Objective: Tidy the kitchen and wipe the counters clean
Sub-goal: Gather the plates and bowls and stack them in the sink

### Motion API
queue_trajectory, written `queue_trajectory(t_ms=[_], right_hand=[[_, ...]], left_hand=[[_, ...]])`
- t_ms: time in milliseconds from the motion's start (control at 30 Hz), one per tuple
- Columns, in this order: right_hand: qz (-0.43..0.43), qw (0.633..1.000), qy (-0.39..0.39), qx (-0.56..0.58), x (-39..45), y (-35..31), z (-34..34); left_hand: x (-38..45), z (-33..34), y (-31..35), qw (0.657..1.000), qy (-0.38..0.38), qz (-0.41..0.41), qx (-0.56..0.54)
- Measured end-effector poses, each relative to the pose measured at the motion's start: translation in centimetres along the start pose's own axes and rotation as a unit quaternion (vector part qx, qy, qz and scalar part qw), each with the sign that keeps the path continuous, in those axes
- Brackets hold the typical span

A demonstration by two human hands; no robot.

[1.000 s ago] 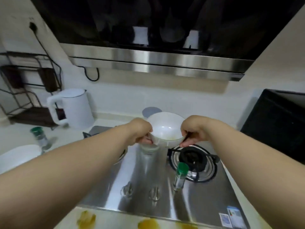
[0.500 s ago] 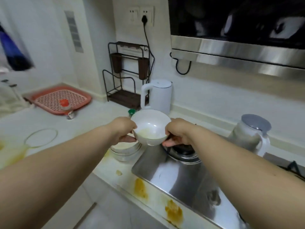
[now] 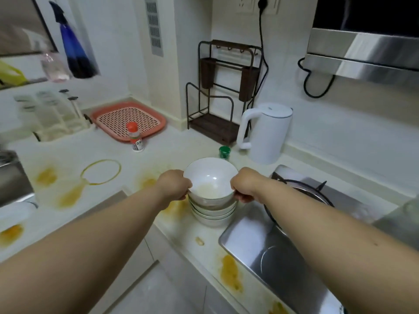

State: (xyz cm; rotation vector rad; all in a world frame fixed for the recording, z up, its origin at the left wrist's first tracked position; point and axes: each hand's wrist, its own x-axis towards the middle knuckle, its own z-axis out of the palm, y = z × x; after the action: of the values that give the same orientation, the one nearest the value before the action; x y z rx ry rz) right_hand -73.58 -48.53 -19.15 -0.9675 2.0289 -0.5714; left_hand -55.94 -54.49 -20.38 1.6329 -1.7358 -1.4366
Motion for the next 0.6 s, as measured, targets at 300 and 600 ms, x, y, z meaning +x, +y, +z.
queue_trajectory(t_ms=[300,600], right_hand=[[0.009,0.986,0.064,-0.155,0.5,0.8,1.5],[0.126,0.955,-0.014,0.266,0.7,4.0,2.4]], left_hand=[[1.9,0.7,-1.8,0.996,-0.038,0.028,0.076],[2.6,1.5,-3.2,0.98,-0.113,-0.132,-0.092]])
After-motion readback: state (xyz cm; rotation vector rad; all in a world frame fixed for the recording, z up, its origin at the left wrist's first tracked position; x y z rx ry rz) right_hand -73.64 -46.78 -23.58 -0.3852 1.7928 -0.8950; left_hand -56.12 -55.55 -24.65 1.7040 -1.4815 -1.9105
